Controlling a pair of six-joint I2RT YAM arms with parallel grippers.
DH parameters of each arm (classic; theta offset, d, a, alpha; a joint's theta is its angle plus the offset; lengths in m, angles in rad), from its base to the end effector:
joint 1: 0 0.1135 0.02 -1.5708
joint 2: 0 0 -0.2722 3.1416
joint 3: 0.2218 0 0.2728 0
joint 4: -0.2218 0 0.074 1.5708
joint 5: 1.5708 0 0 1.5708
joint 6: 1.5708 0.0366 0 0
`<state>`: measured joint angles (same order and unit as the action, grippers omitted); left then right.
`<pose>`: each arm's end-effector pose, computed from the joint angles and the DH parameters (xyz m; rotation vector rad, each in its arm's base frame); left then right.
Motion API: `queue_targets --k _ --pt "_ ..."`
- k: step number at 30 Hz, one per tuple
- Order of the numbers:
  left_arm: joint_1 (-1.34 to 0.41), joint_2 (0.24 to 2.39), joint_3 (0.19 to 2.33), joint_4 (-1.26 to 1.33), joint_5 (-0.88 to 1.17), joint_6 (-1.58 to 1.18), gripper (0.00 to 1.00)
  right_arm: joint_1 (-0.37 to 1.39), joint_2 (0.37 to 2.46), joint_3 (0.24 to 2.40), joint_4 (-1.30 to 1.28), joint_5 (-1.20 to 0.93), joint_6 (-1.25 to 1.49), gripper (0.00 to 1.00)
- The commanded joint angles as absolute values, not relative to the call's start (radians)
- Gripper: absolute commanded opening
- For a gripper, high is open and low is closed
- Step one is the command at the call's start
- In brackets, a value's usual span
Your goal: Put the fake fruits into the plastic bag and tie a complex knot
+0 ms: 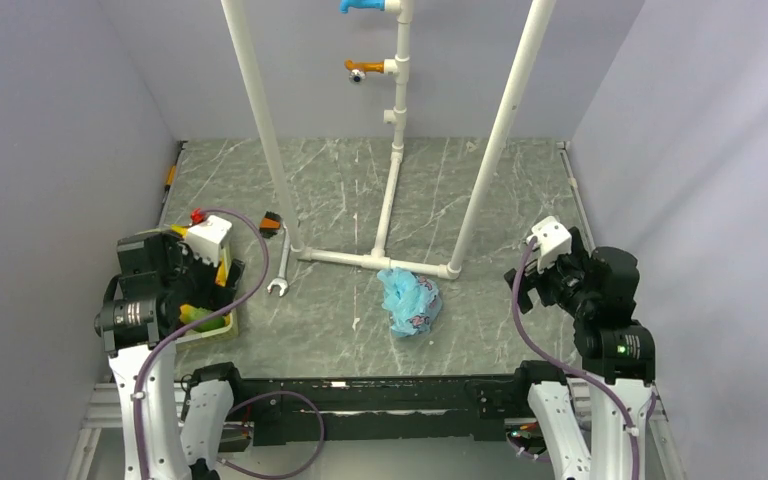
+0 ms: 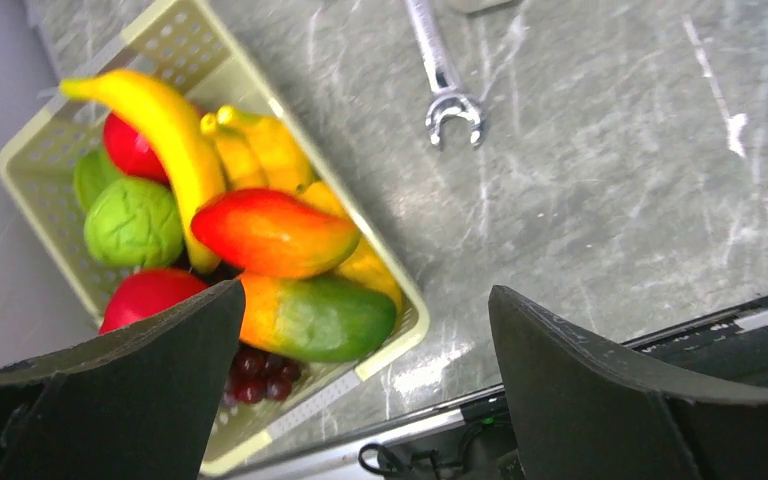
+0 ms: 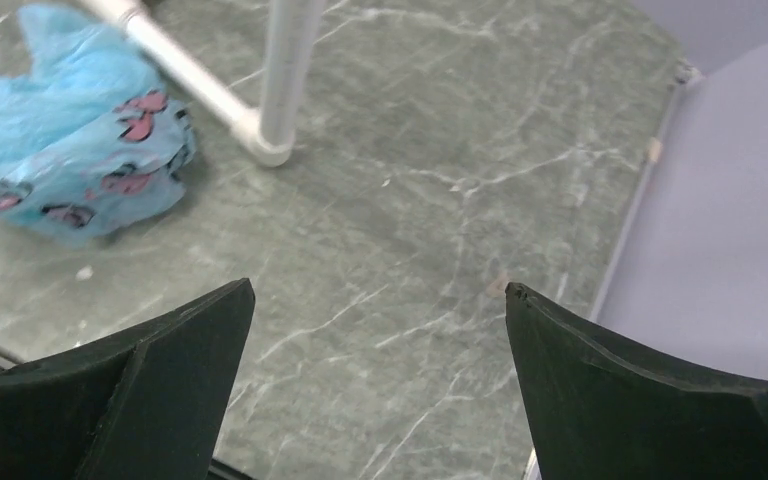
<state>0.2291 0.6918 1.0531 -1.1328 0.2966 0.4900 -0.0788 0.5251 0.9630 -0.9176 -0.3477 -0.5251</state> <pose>0.1156 0.0160 0.3614 0.4424 2.2578 0.0201 0.0969 0.0049 0.3671 -0.6532 1.9111 -0.0258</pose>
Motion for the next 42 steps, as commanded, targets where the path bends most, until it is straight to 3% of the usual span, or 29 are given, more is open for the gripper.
queue_targets --k 1,6,11,17,23,32,34,36,40,42 --pt "0.163 0.716 1.058 -1.049 0.5 0.548 0.99 -0.082 0.596 1.013 -1.08 -0.513 -0.681 1.0" --pt "-0.118 0.806 1.041 -0.89 0.634 0.516 0.99 -0.081 0.624 1.023 -1.183 -0.569 -0.788 1.0" --pt "-0.488 1.008 1.075 -0.772 0.538 0.545 0.99 -0.081 0.642 1.017 -1.206 -0.551 -0.832 1.0" --pt "-0.866 1.089 0.993 -0.47 0.365 0.666 0.99 -0.081 0.636 0.987 -1.229 -0.546 -0.874 1.0" --pt "-1.066 1.232 0.913 -0.243 0.31 0.67 0.99 -0.081 0.647 0.991 -1.188 -0.537 -0.831 1.0" --pt "-1.137 1.483 0.896 -0.012 0.122 0.618 0.99 -0.081 0.638 0.968 -1.156 -0.553 -0.848 1.0" --pt "-1.133 1.562 0.955 -0.063 0.053 0.594 0.85 -0.081 0.629 0.951 -1.152 -0.567 -0.879 1.0" --pt "-1.105 1.566 0.994 -0.12 0.087 0.535 0.56 -0.081 0.626 0.944 -1.139 -0.591 -0.887 1.0" --pt "-0.948 1.458 1.035 -0.229 0.501 0.338 0.0 -0.08 0.653 0.968 -1.151 -0.728 -0.889 1.0" --pt "-0.877 1.427 1.071 -0.285 0.649 0.251 0.0 -0.08 0.679 0.991 -1.167 -0.834 -0.878 0.99"
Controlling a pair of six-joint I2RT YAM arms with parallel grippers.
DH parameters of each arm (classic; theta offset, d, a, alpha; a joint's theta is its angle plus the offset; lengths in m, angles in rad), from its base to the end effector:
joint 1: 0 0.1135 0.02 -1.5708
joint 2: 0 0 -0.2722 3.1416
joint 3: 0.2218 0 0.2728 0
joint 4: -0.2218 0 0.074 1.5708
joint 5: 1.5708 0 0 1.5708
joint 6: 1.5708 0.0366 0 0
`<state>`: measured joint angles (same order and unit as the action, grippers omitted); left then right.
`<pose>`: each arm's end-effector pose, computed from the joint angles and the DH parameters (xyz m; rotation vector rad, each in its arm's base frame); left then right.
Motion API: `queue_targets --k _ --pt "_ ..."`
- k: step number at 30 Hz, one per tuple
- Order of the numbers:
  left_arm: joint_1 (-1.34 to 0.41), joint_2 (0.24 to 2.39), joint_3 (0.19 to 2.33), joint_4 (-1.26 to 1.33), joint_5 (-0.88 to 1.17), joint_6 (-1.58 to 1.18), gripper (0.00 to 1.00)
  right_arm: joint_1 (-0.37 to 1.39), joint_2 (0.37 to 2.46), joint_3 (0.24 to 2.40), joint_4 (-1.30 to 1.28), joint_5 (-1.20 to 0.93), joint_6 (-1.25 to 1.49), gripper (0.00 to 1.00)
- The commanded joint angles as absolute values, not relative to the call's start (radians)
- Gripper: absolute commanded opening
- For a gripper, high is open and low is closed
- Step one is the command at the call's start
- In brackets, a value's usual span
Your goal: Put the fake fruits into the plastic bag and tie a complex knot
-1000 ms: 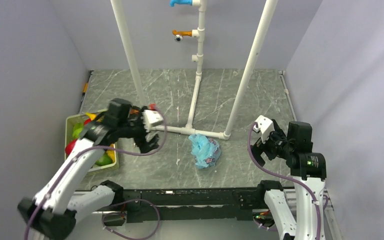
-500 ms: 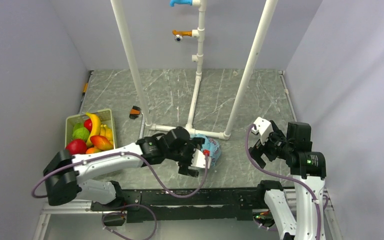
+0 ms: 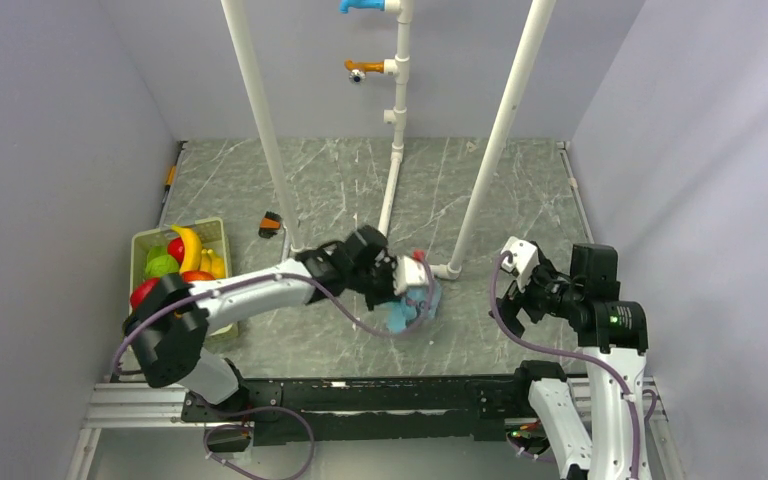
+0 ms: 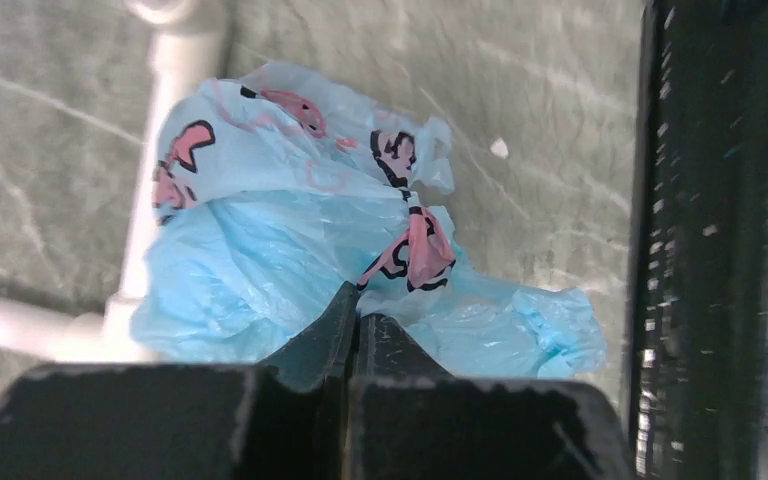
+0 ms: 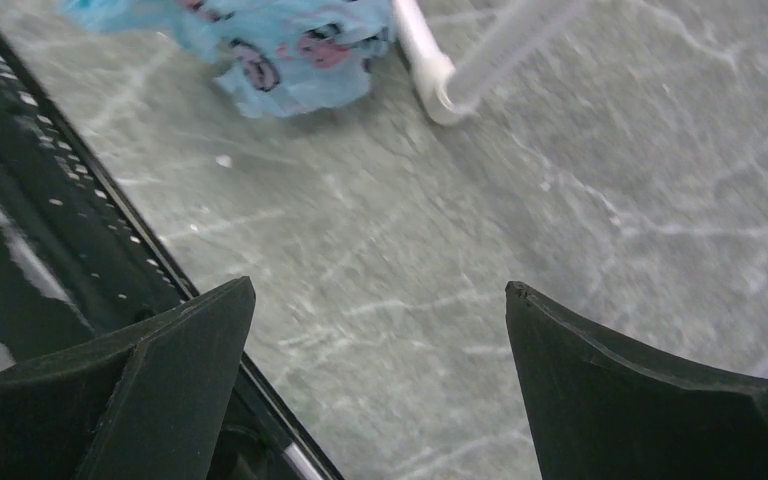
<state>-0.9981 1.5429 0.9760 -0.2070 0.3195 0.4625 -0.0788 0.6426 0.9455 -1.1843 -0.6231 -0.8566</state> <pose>0.1783 -0.2978 0.2173 1.7074 1.6648 -0.6347 0.1055 0.0131 0.3332 -1.0931 1.9819 0.2824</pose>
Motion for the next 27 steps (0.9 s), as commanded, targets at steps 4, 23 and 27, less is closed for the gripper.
queue_targets --k 4,23,27 --pt "-0.776 1.36 1.111 -0.392 0.848 0.191 0.0 -0.067 0.714 1.011 -1.177 -0.974 -0.85 0.99" --pt "-0.601 1.098 1.05 -0.559 1.096 0.143 0.0 0.975 0.735 0.875 -0.404 -0.323 -0.564 0.99" --pt "-0.601 1.093 1.073 -0.601 1.193 0.157 0.0 1.12 0.799 0.824 -0.27 -0.186 -0.611 1.0"
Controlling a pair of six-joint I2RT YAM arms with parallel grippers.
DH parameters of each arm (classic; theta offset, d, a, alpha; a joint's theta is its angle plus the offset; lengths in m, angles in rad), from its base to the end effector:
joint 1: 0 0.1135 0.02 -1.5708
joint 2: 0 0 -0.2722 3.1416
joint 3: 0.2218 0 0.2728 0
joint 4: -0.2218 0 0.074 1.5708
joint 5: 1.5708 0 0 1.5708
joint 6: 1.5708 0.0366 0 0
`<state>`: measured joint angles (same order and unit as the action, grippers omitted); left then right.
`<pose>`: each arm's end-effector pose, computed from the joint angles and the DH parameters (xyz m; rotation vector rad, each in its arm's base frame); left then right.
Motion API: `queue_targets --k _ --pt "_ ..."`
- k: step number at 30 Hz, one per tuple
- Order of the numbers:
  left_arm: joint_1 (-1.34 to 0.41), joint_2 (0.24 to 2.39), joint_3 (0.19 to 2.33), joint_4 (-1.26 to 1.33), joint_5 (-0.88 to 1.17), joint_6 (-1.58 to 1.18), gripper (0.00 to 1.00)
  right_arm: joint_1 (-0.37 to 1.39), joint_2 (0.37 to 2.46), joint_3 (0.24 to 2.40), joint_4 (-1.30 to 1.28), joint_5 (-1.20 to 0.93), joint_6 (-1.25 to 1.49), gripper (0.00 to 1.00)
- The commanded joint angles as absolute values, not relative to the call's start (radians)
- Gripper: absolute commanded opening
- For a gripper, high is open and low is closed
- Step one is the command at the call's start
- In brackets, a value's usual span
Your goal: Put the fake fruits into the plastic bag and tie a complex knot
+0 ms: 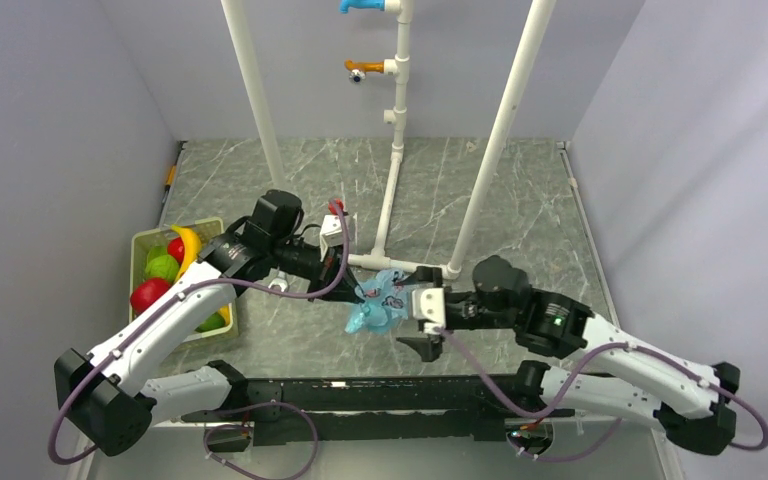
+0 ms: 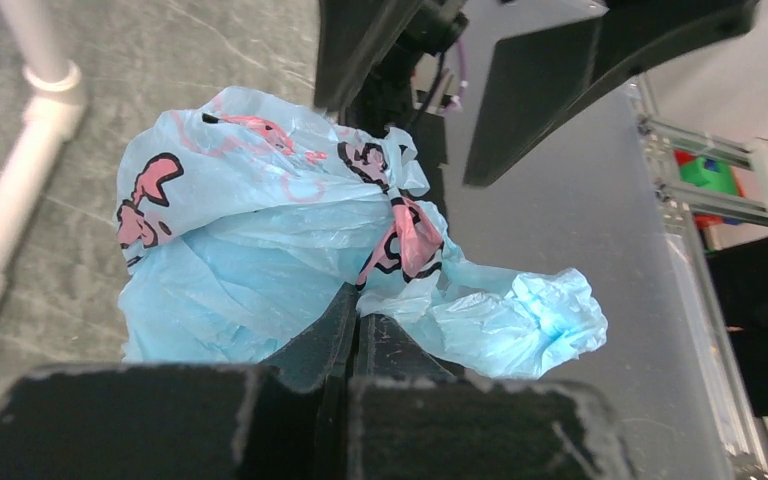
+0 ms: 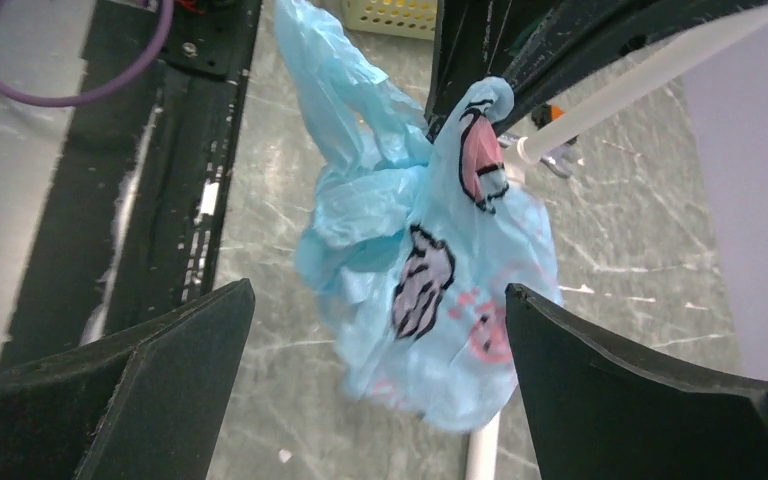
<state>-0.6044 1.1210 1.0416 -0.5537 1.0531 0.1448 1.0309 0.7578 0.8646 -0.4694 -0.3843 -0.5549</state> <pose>0.1843 -0.1659 0.3428 1.3245 1.7032 -1.4103 0.0815 0.1627 0.3503 -1.5726 1.1818 0.6859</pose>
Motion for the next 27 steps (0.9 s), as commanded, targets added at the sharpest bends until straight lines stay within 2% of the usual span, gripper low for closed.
queue_targets --k 1,2,3,6,9,10,15,20,21,25,27 --pt "-0.601 1.09 1.08 -0.623 1.213 0.176 0.0 1.145 0.817 0.812 -0.229 -0.148 -0.614 0.99" --pt "-0.602 1.085 1.087 -0.648 1.223 0.197 0.0 1.161 0.837 0.806 -0.199 -0.122 -0.62 0.97" --pt "-0.602 1.078 1.095 -0.681 1.228 0.217 0.0 1.167 0.857 0.803 -0.183 -0.113 -0.631 0.89" --pt "-0.599 1.058 1.13 -0.839 1.229 0.336 0.0 1.168 0.893 0.795 -0.183 -0.094 -0.639 0.52" --pt "-0.564 1.026 1.157 -0.966 1.217 0.44 0.0 1.168 0.883 0.79 -0.283 -0.103 -0.63 0.04" --pt "-0.537 1.009 1.165 -0.998 1.208 0.479 0.0 1.17 0.869 0.792 -0.319 -0.096 -0.606 0.0" --pt "-0.292 0.956 1.192 -1.06 1.155 0.572 0.0 1.094 0.811 0.834 -0.466 -0.147 -0.48 0.0" --pt "-0.01 0.861 1.107 -0.815 1.163 0.401 0.01 0.929 0.839 0.916 -0.517 -0.324 -0.299 0.0" --pt "0.018 0.837 1.088 -0.771 1.166 0.384 0.07 0.905 0.845 0.924 -0.514 -0.353 -0.264 0.0" --pt "0.03 0.772 1.103 -0.799 1.155 0.458 0.95 0.856 0.866 0.945 -0.46 -0.437 -0.152 0.0" --pt "0.021 0.74 1.104 -0.815 1.185 0.504 0.99 0.846 0.878 0.951 -0.436 -0.455 -0.124 0.0"
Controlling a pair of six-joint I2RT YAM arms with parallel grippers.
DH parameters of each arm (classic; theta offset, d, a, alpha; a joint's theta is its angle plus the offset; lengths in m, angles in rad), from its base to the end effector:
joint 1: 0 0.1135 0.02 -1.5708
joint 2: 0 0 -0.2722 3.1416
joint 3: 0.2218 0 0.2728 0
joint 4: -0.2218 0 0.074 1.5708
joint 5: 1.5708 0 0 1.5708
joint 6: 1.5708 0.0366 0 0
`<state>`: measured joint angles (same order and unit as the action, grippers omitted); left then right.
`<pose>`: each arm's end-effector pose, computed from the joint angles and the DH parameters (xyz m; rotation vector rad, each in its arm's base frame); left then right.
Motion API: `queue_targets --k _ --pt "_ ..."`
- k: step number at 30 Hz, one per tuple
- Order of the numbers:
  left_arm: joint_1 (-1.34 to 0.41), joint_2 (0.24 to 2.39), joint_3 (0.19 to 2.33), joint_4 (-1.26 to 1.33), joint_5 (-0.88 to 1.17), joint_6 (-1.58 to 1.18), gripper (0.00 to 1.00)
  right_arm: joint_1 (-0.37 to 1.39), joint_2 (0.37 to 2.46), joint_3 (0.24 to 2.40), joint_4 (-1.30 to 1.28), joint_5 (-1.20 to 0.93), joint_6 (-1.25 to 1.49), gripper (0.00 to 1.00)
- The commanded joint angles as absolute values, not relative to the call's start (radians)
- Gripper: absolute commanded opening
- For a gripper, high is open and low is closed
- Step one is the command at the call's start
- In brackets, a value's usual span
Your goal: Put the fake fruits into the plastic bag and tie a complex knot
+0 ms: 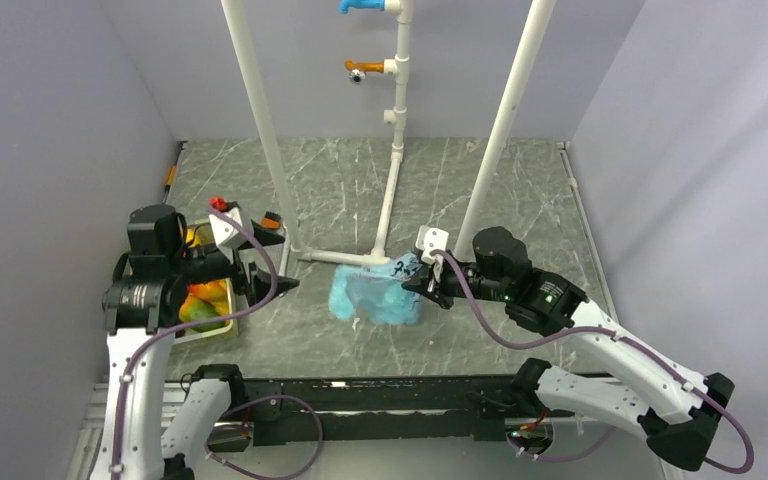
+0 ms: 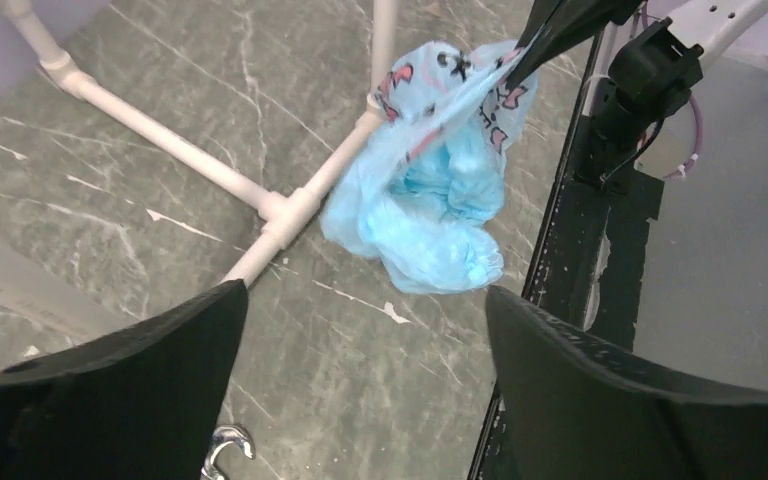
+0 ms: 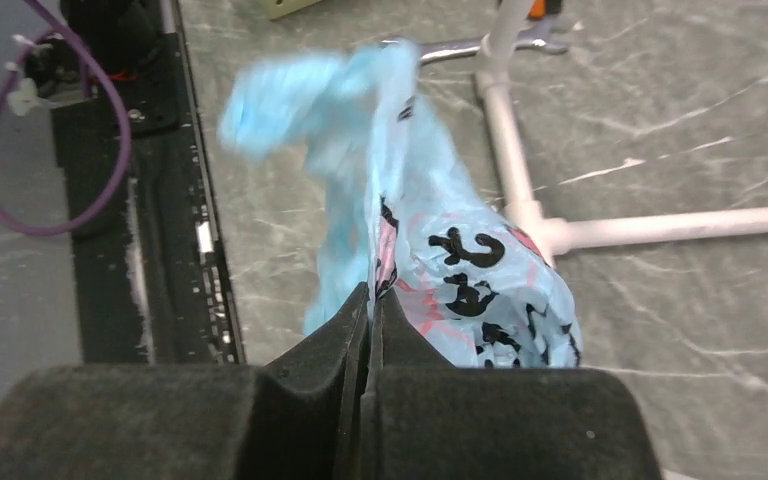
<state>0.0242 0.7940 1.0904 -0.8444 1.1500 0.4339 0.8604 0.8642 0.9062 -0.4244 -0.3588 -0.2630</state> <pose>0.1429 -0.0300 0.3964 0.9869 1.5966 -0.8885 0.1253 0.1654 0.3513 -1.2641 1.5516 0.7393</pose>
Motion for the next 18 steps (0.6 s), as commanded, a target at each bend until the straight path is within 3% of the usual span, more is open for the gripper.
queue_targets --k 1,4,12,18 --pt "0.009 0.726 1.102 -0.824 1.169 0.531 0.99 0.846 0.884 0.95 -0.429 -0.463 -0.118 0.0" --pt "-0.094 0.716 1.082 -0.889 1.089 0.625 0.99 0.841 0.897 0.941 -0.389 -0.466 -0.074 0.0" --pt "-0.523 0.763 0.93 -0.519 0.678 0.288 0.99 0.84 0.975 0.983 -0.308 -0.482 -0.041 0.0" --pt "-0.618 0.895 0.871 -0.476 0.389 0.241 0.99 0.84 0.983 1.048 -0.296 -0.571 -0.05 0.0"
